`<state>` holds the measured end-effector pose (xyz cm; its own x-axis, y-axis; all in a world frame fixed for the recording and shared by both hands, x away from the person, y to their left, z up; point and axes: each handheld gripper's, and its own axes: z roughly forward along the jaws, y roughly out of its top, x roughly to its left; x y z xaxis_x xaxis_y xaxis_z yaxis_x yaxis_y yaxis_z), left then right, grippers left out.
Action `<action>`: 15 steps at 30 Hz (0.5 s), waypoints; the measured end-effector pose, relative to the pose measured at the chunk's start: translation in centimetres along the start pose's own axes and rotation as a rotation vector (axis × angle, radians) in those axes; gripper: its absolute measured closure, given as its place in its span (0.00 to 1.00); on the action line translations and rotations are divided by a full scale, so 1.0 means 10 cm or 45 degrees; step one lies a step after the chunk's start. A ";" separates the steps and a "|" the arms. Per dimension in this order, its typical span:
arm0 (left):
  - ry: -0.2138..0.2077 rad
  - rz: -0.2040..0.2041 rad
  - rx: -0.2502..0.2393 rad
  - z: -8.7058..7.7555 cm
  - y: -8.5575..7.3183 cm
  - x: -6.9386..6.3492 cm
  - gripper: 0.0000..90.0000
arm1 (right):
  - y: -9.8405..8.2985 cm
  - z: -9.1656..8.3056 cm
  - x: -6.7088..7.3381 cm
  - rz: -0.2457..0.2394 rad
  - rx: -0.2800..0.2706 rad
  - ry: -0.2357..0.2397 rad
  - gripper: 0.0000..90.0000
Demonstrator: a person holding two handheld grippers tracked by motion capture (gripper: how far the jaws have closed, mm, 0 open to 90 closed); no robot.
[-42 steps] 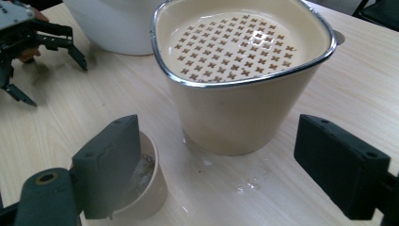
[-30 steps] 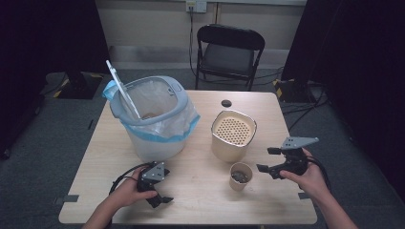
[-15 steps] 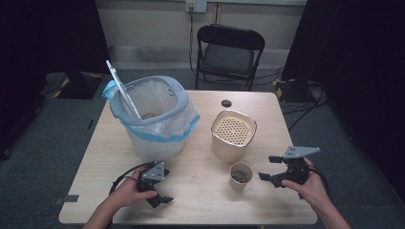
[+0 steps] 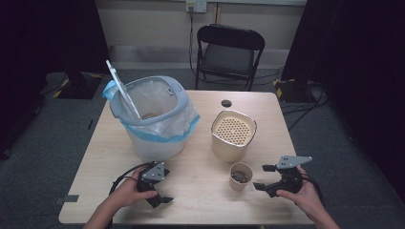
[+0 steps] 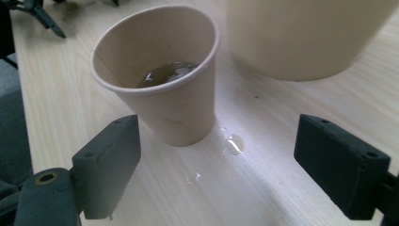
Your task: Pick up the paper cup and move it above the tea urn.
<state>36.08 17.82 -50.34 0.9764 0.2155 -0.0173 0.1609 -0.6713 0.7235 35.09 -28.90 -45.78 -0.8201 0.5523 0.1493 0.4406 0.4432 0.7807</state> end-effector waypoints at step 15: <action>0.006 -0.001 0.000 0.00 0.00 0.00 0.00 | -0.02 0.26 0.09 -0.062 0.042 0.104 0.16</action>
<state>36.06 17.82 -50.32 0.9756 0.2192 -0.0147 0.1617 -0.6712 0.7234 35.20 -26.70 -47.37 -0.8674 0.4705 0.1620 0.4102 0.4919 0.7679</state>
